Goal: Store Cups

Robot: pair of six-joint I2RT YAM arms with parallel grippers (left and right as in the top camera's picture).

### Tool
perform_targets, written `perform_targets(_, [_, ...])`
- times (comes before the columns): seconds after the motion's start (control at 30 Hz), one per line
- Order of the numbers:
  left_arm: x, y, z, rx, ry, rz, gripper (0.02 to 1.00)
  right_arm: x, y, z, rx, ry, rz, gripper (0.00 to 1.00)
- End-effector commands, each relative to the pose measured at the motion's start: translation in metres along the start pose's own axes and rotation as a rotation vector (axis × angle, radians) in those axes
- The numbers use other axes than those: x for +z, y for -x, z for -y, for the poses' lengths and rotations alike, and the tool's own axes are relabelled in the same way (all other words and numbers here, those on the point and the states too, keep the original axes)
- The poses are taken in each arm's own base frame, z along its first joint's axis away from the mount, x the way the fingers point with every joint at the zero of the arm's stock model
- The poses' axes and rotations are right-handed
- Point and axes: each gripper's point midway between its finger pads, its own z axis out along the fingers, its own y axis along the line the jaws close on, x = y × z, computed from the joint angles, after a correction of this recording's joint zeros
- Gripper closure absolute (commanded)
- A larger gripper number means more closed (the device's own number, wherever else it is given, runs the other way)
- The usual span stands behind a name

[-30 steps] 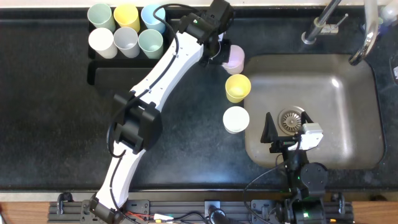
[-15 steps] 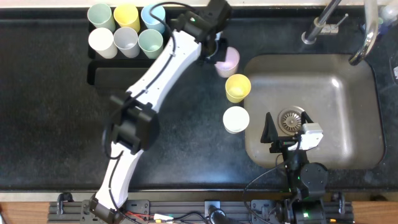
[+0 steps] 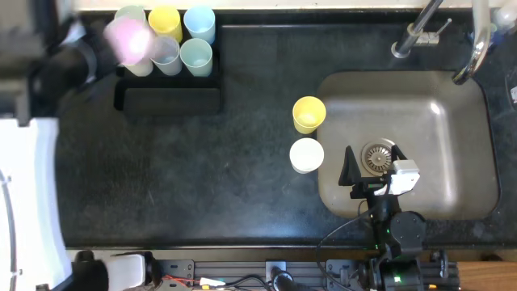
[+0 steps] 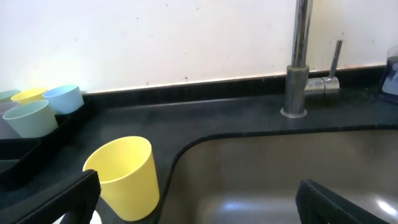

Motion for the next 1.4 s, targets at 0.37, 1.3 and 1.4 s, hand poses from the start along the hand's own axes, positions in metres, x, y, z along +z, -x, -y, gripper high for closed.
perform_targets(0.37, [0.122,-0.026,-0.111,-0.244,0.155,-0.181,0.982,0.000,-0.003,0.002,0.004,-0.003,0.000,0.003])
perform_targets(1.3, [0.185,-0.033,-0.134,-0.222,0.260,-0.216,0.982,0.000,-0.003,0.002,0.004,-0.003,0.000,0.005])
perform_targets(1.4, [0.189,-0.036,-0.134,-0.208,0.274,-0.222,0.982,0.000,-0.003,0.002,0.004,-0.003,0.000,0.003])
